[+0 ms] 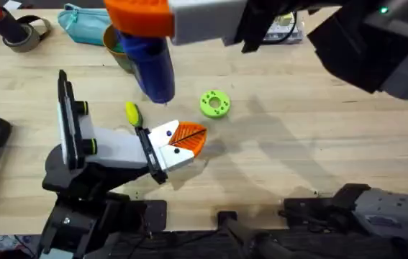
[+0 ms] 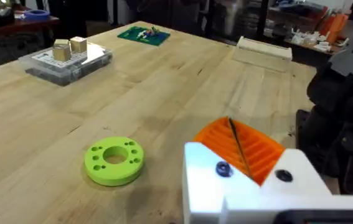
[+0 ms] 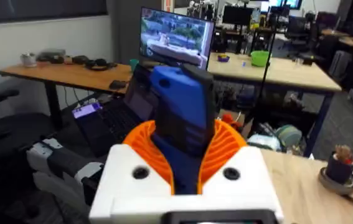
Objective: Pick up the gripper from the table and insert it into the empty holder that is missing its gripper. Then pick up a screw, insert it into the mounting hole, and use the screwdriver to tighten it. Finally, clean up the table by picking up the vegetable and placing it into the bucket.
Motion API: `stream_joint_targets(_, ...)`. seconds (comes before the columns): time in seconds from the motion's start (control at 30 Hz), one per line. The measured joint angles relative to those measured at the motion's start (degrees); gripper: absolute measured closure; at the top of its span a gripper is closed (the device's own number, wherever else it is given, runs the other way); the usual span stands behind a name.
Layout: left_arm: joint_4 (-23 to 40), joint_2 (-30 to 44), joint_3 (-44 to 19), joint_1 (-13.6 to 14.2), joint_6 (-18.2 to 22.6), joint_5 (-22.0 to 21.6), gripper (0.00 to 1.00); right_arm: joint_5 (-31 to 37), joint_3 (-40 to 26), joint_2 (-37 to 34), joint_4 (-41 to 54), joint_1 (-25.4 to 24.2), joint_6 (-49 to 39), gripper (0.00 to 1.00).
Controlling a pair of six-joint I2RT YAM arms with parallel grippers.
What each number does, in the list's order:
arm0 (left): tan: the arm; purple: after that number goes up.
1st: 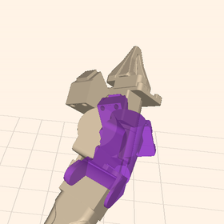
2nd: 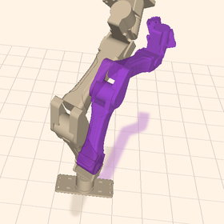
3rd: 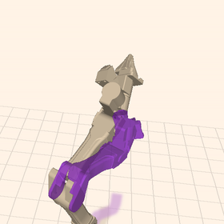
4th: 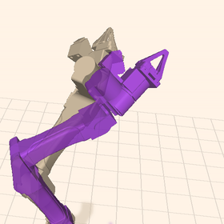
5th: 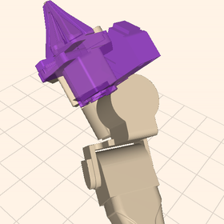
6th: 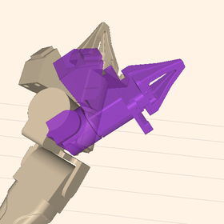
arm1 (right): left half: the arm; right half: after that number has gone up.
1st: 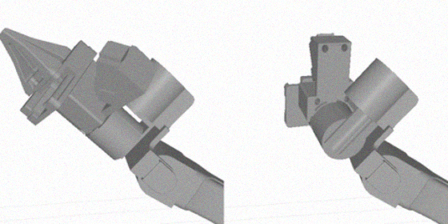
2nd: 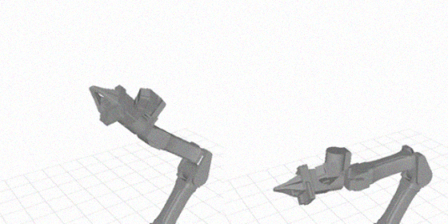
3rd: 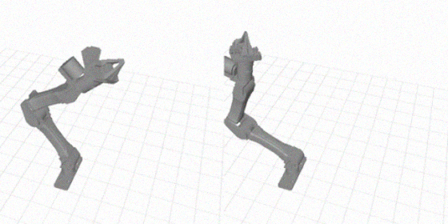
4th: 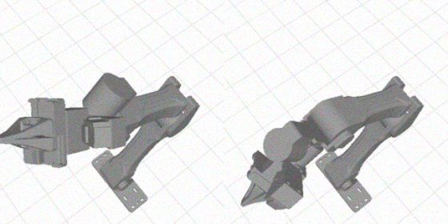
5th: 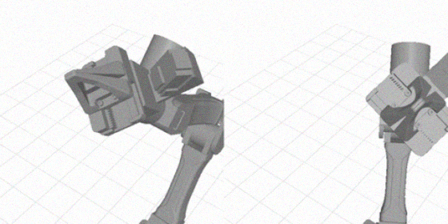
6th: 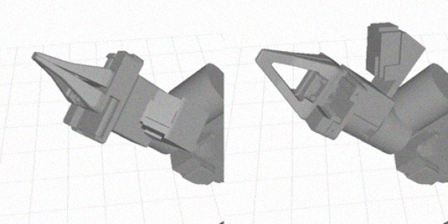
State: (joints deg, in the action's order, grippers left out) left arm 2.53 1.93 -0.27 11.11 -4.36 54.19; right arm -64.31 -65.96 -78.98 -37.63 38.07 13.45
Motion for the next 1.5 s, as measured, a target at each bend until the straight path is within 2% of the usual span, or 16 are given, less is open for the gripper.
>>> stream_joint_targets(0.4,0.01,0.0,0.0,0.0,0.0,0.0,0.984,-0.55,-5.4,0.0,0.33,-0.01,-0.65,0.844)
stream_joint_targets(0.9,0.01,0.0,0.0,0.0,0.0,0.0,0.982,-1.24,-5.46,-0.18,0.45,1.14,-1.89,0.844)
stream_joint_targets(1.3,0.01,-0.01,0.0,0.0,0.0,0.0,0.984,-1.83,-5.46,-1.89,6.16,1.02,-2.57,0.844)
stream_joint_targets(1.5,0.01,0.0,0.0,0.0,0.0,0.0,0.984,-1.52,-2.93,-1.86,5.52,1.02,-2.8,0.844)
